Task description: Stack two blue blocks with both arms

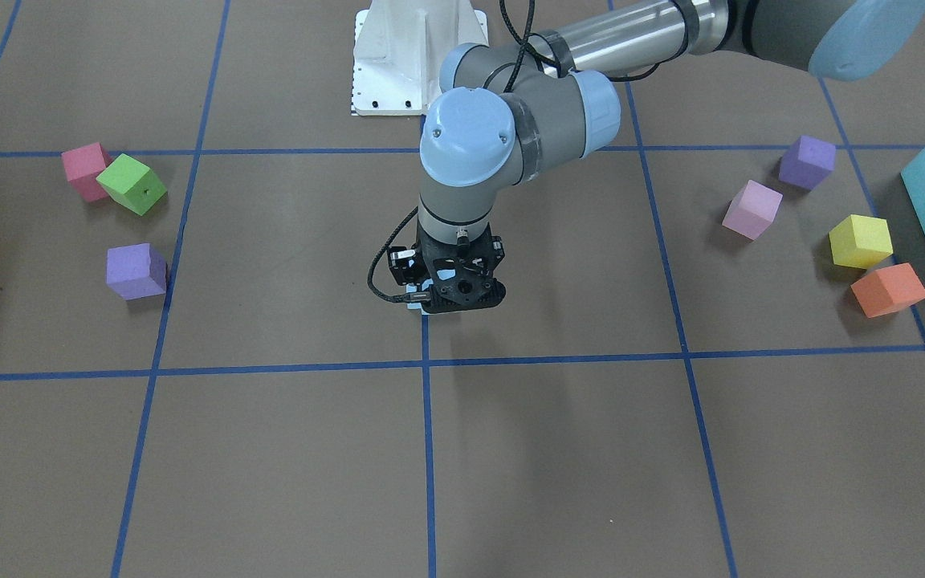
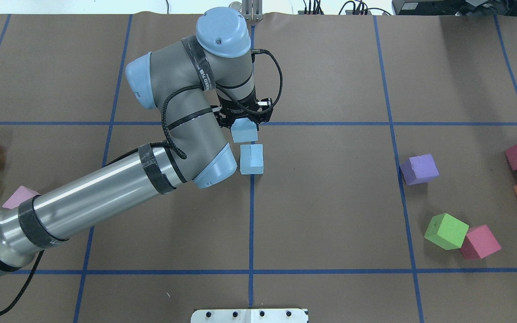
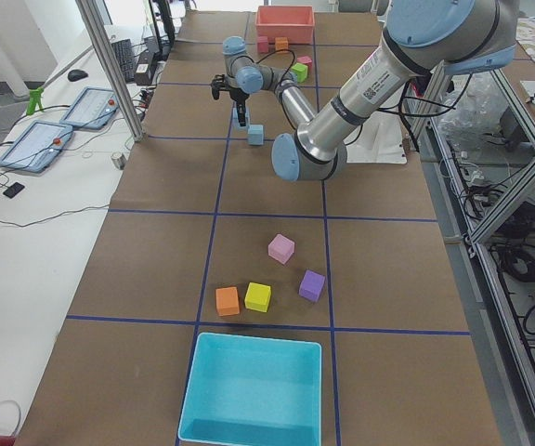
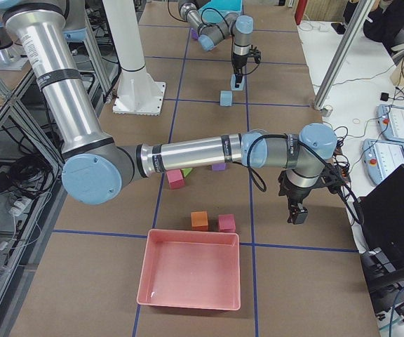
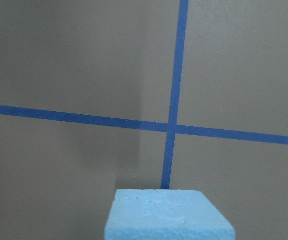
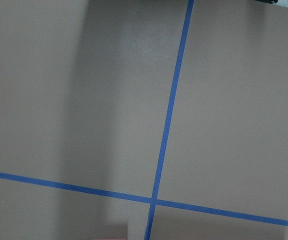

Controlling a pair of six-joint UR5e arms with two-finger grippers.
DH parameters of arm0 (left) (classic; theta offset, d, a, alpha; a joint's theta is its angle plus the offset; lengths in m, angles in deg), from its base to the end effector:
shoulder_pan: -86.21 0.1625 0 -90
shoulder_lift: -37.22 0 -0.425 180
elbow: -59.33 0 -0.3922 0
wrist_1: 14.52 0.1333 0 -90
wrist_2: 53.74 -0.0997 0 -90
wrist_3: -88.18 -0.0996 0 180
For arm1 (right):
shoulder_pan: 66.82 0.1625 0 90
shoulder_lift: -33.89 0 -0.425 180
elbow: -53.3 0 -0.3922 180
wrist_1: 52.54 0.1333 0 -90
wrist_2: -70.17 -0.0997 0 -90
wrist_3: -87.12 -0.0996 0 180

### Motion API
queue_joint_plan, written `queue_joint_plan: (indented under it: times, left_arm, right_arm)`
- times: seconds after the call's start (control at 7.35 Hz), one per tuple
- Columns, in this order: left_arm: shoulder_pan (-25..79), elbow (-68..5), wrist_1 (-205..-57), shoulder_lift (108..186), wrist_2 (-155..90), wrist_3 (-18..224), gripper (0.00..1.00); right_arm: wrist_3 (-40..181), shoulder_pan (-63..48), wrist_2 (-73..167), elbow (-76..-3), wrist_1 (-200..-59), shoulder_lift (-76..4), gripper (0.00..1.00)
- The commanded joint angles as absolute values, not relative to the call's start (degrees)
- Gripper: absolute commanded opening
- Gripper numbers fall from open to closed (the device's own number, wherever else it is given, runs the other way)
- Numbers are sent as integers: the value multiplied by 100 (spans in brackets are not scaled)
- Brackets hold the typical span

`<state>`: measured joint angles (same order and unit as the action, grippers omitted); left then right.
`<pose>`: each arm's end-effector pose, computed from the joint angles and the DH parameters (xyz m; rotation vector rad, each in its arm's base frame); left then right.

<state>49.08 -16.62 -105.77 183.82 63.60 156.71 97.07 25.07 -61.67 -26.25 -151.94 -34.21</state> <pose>0.5666 -0.5388 0.1261 -0.0286 0.8746 -0.0733 0.0881 -0.6426 0.5496 0.1094 -0.7234 -0.1474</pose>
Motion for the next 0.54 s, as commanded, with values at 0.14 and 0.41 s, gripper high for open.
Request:
queue_joint_plan:
  times: [0.14,0.41]
  left_arm:
    - [5192,-1687,-10592,18338,6177,15384,61]
    - [5220,-1757,-10566,18277,6166,15445,62]
  right_arm:
    - [9687,2503,-6175,-2633,-15194,-3405,100]
    - [9687,2485,-6166,-2624,-15194,-3405,100]
